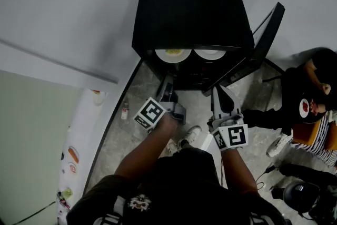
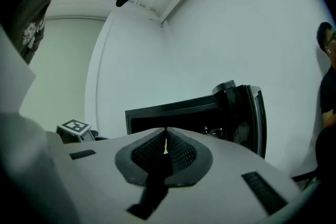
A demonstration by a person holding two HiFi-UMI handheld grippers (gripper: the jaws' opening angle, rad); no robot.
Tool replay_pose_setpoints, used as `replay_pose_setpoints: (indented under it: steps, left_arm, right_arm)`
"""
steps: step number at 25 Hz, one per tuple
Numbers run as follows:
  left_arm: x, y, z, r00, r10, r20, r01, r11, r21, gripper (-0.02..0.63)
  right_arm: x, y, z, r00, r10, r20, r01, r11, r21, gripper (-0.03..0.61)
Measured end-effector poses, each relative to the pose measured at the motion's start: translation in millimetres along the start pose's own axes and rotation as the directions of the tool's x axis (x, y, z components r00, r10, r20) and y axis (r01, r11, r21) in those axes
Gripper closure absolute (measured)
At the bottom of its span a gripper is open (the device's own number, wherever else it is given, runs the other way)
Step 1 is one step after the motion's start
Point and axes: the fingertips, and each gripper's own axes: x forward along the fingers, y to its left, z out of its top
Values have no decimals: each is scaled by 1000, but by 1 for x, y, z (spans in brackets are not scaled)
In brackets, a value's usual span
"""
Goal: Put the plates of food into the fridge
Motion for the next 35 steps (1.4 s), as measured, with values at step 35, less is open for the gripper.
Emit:
replay_pose_setpoints:
  steps: [35]
  left_arm:
    - [-182,-139,12,937,-345,-56,208,423,882,592]
  right_arm:
    - [-84,127,44,991,-56,121,85,962,-258,554]
